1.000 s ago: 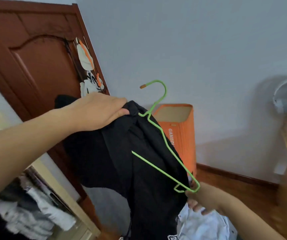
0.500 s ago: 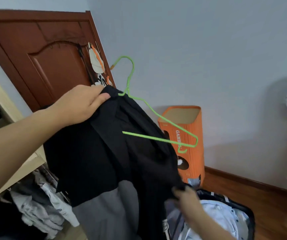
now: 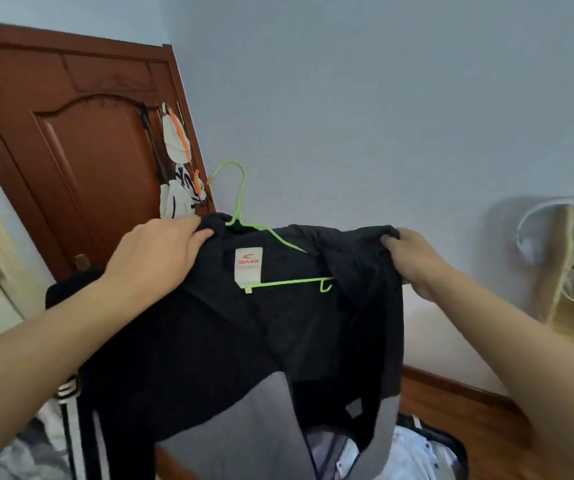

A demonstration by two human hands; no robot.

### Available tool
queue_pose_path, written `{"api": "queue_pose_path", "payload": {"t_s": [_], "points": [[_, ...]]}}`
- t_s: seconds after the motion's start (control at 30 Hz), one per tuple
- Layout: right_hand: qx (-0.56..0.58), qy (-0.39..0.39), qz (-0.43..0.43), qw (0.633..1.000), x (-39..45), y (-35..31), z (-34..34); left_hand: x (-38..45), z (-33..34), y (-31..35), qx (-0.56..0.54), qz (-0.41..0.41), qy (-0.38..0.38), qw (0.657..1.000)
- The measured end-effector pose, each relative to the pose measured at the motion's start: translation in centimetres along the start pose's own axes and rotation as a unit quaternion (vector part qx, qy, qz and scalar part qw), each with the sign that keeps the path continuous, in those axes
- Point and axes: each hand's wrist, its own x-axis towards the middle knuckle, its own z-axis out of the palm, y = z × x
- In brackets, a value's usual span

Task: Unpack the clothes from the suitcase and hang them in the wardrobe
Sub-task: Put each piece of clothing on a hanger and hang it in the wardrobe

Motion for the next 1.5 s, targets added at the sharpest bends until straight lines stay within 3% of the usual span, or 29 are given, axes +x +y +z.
{"api": "queue_pose_path", "payload": {"t_s": [0.13,0.27,0.3,0.37,0.43,0.53,0.6,0.7,0.87,1.0,1.13,1.27,1.37,1.5], "points": [[0.057,-0.021,-0.031,0.998,-1.8,-1.8,0.1,0.4,-0.2,2.9,-0.047,0.019,0.014,0.999],[0.13,0.001,-0.08,0.988,-3.5,-4.7,0.2,0.6,0.4,5.6,-0.168,0.101,-0.08,0.977],[0.138,-0.021,-0.095,0.986,-3.8,-5.2,-0.1,0.5,0.6,6.2,-0.167,0.117,-0.094,0.974],[0.119,-0.141,-0.106,0.977,-5.0,-5.9,-0.9,0.4,1.1,6.9,-0.154,0.112,-0.074,0.979],[-0.004,-0.236,-0.111,0.965,-5.9,-5.9,-2.0,0.6,1.3,6.7,-0.188,0.056,-0.04,0.98],[-0.175,-0.152,-0.145,0.962,-6.0,-4.8,-3.1,0.8,0.7,6.1,-0.263,-0.003,-0.018,0.965],[-0.217,-0.131,-0.145,0.956,-5.8,-3.4,-2.7,0.8,0.1,6.0,-0.316,-0.016,-0.022,0.948],[-0.254,-0.08,-0.212,0.94,-5.6,-2.2,-0.4,0.6,-0.6,6.4,-0.353,-0.012,-0.029,0.935],[-0.209,0.046,-0.285,0.934,-5.3,-5.7,4.0,0.7,-2.0,4.8,-0.304,-0.035,0.014,0.952],[-0.179,0.116,-0.305,0.928,-4.3,-8.0,6.8,-2.6,-2.1,-0.5,-0.14,-0.048,-0.006,0.989],[-0.241,0.07,-0.315,0.915,-2.7,-7.8,12.0,-6.8,-0.4,-5.6,-0.126,-0.109,-0.025,0.986],[-0.238,0.125,-0.372,0.888,-1.7,-6.0,19.8,-12.0,0.7,-7.6,-0.158,-0.173,-0.031,0.972],[-0.209,0.065,-0.358,0.908,-0.5,-4.6,25.7,-14.6,0.4,-9.5,-0.132,-0.212,-0.096,0.964],[-0.167,-0.035,-0.388,0.906,1.1,-3.4,32.7,-17.3,-0.6,-11.6,-0.099,-0.27,-0.15,0.946]]}}
